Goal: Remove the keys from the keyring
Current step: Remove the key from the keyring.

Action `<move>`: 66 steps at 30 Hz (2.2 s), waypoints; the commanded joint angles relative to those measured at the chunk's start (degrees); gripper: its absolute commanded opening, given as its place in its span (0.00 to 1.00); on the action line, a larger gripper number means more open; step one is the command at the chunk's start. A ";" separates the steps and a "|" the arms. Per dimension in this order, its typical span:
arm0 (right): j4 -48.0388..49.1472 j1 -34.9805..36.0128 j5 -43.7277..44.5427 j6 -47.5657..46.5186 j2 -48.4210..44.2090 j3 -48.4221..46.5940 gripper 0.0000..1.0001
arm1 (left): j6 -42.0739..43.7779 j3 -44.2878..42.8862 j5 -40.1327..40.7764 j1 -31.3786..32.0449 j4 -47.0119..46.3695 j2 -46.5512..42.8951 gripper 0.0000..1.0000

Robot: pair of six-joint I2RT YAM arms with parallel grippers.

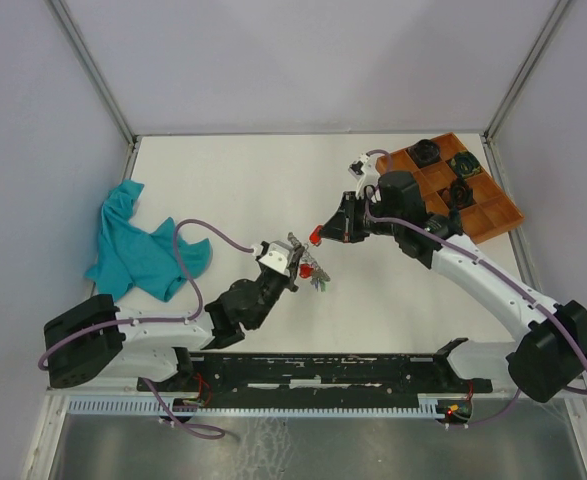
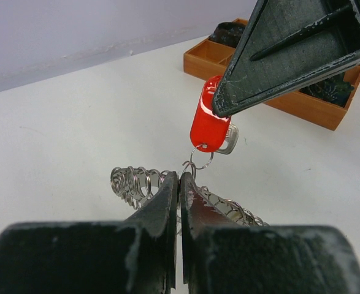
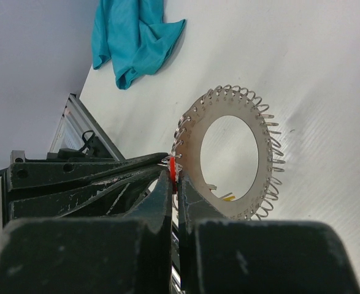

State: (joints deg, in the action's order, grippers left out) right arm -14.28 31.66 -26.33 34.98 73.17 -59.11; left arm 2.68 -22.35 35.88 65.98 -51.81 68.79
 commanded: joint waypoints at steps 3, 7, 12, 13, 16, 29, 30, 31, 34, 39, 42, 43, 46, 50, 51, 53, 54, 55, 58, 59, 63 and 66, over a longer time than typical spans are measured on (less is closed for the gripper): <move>1.66 -0.48 -0.65 -2.67 -2.72 -2.34 0.01 | 2.82 1.36 1.76 -0.41 -9.35 1.34 0.08; 0.75 -0.40 -0.40 -4.40 -3.03 -2.99 0.01 | 1.78 2.16 0.95 -0.41 -7.83 0.59 0.20; -0.20 -0.28 -0.17 -6.60 -3.63 -3.78 0.01 | -0.89 4.03 -0.34 -0.40 -3.24 -3.66 0.34; -0.36 -0.18 -0.29 -7.01 -3.64 -3.86 0.01 | -1.29 4.40 -0.48 -0.41 -2.50 -4.84 0.38; -0.77 -0.08 -0.41 -8.27 -3.88 -4.13 0.00 | -1.99 5.28 -4.25 -0.43 1.24 -9.23 0.53; -1.41 0.04 -1.20 -11.16 -5.22 -4.47 0.01 | 5.43 2.32 -21.82 -2.19 10.41 -14.32 0.47; -1.32 0.01 -1.31 -11.10 -5.29 -4.51 0.01 | 5.39 1.88 -21.76 -2.36 10.15 -13.32 0.46; -1.24 0.06 -1.50 -11.09 -5.31 -4.41 0.01 | 5.41 1.27 -21.85 -2.52 9.93 -12.29 0.45; -1.03 0.00 -1.96 -11.00 -5.25 -4.29 0.01 | 5.66 -0.41 -21.74 -3.22 9.88 -9.91 0.40; -0.75 -0.01 -2.60 -10.82 -5.24 -4.09 0.01 | 6.02 -2.22 -22.97 -5.09 9.65 -8.41 0.35; -0.66 -0.02 -2.73 -10.72 -5.16 -4.05 0.00 | 5.69 -2.91 -23.96 -6.12 9.40 -7.34 0.34; -0.66 0.06 -2.71 -10.72 -5.14 -4.03 0.01 | 5.55 -3.07 -24.41 -6.28 8.91 -6.87 0.34; -0.50 -0.01 -2.73 -10.50 -5.01 -3.96 0.01 | 4.51 -3.28 -25.12 -6.39 6.97 -5.30 0.33; -0.40 0.02 -2.67 -10.37 -4.85 -3.91 0.01 | 2.35 -3.31 -25.46 -6.39 4.66 -3.34 0.34; -0.38 0.00 -2.61 -10.28 -4.78 -3.86 0.01 | 1.99 -3.31 -25.28 -6.39 4.20 -2.86 0.34; -0.31 0.03 -2.67 -10.28 -4.75 -3.85 0.01 | 1.45 -3.39 -25.22 -6.34 3.61 -2.17 0.34; -0.31 0.01 -2.65 -10.24 -4.77 -3.89 0.01 | 1.24 -3.46 -25.16 -6.35 3.29 -1.84 0.34; -0.31 0.03 -2.72 -10.20 -4.71 -3.87 0.01 | 1.09 -3.68 -25.08 -6.34 3.10 -1.55 0.34; -0.23 0.09 -2.75 -10.17 -4.71 -3.82 0.00 | 0.73 -4.29 -24.53 -6.34 2.90 -0.83 0.34; -0.22 0.13 -2.77 -10.11 -4.69 -3.75 0.00 | 0.56 -4.44 -24.27 -6.38 2.71 -0.59 0.34; -0.13 0.14 -2.85 -9.99 -4.61 -3.70 0.01 | -0.43 -4.98 -23.53 -6.31 1.67 0.22 0.34; -0.13 0.21 -2.85 -9.92 -4.61 -3.71 0.00 | -1.23 -5.21 -22.57 -6.33 1.19 0.70 0.33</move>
State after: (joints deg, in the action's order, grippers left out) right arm -18.90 31.51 -28.01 24.27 70.11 -60.31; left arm 4.29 -25.04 11.81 59.75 -46.00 68.97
